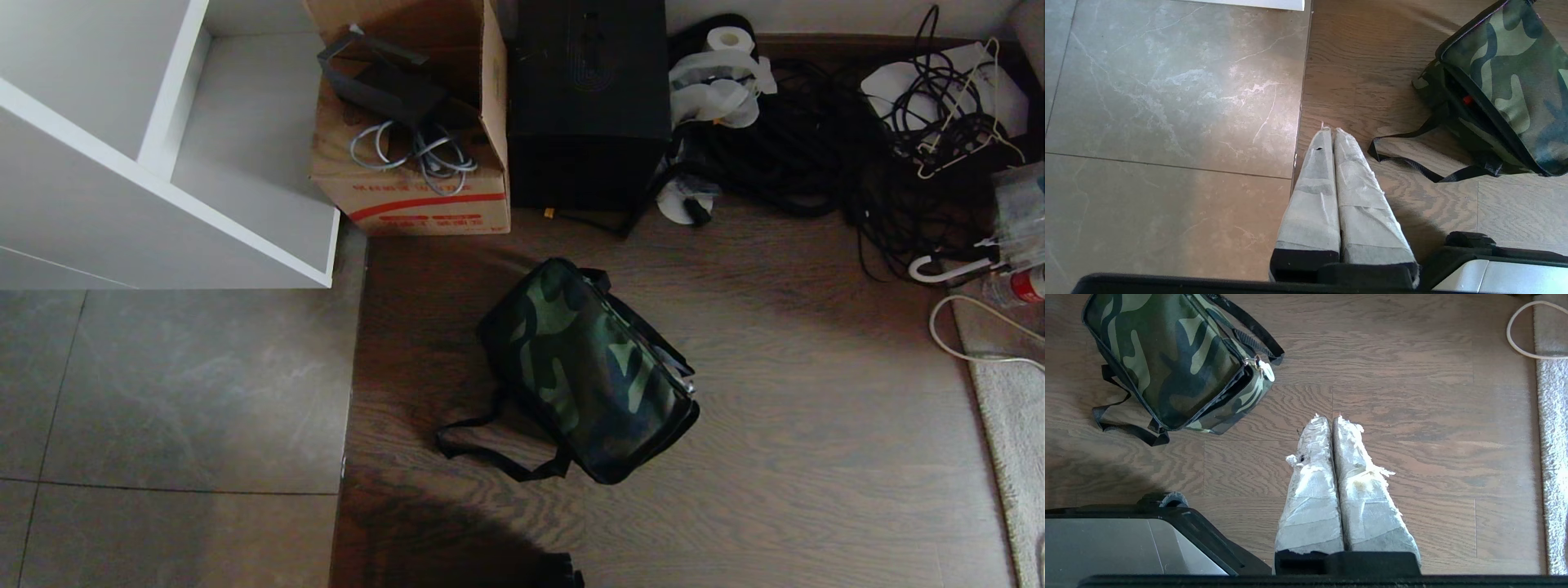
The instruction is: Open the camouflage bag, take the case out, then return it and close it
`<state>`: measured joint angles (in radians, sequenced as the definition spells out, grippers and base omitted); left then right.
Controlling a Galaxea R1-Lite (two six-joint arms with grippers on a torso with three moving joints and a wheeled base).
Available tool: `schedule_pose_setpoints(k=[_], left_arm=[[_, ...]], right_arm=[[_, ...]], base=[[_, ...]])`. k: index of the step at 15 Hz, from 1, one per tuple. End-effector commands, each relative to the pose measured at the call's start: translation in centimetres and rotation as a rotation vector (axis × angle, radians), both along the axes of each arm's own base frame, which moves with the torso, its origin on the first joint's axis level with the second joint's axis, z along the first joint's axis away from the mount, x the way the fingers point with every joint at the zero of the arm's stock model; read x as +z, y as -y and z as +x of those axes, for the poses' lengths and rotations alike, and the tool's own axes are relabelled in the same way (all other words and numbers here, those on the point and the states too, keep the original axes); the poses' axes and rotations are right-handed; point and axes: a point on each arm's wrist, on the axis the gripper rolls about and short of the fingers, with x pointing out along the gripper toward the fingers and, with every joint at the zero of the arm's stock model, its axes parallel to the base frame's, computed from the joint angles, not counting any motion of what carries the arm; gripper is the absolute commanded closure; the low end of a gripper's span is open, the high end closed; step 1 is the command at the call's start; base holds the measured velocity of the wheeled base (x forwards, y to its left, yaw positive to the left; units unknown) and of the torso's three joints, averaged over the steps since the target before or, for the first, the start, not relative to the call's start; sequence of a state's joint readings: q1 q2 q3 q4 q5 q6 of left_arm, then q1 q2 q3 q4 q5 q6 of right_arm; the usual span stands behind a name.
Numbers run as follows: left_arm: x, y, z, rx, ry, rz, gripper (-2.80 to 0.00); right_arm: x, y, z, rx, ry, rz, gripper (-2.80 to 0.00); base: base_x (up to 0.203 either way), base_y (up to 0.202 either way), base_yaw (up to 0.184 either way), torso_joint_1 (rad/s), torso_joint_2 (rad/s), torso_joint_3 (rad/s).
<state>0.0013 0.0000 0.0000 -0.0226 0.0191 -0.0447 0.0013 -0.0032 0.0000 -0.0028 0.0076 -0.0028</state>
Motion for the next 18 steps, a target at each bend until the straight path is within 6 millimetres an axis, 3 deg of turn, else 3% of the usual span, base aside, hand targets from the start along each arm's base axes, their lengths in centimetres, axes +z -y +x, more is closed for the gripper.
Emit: schedule_pose_setpoints(k=[1,18], left_arm=[[-0.29,0.0,0.08,0.001,-0.01,-0.001,0.0],[-0.31,0.0,0.08,0.001,-0.011,-0.004,0.0]], right_arm=[[-0.03,0.0,0.04,0.0,-0.004,0.0,0.0],[-0.03,0.0,0.04,0.0,-0.004,0.0,0.0]], base=[[0.0,0.0,0.0,0.0,0.0,0.0],[0.0,0.0,0.0,0.003,0.0,0.177]])
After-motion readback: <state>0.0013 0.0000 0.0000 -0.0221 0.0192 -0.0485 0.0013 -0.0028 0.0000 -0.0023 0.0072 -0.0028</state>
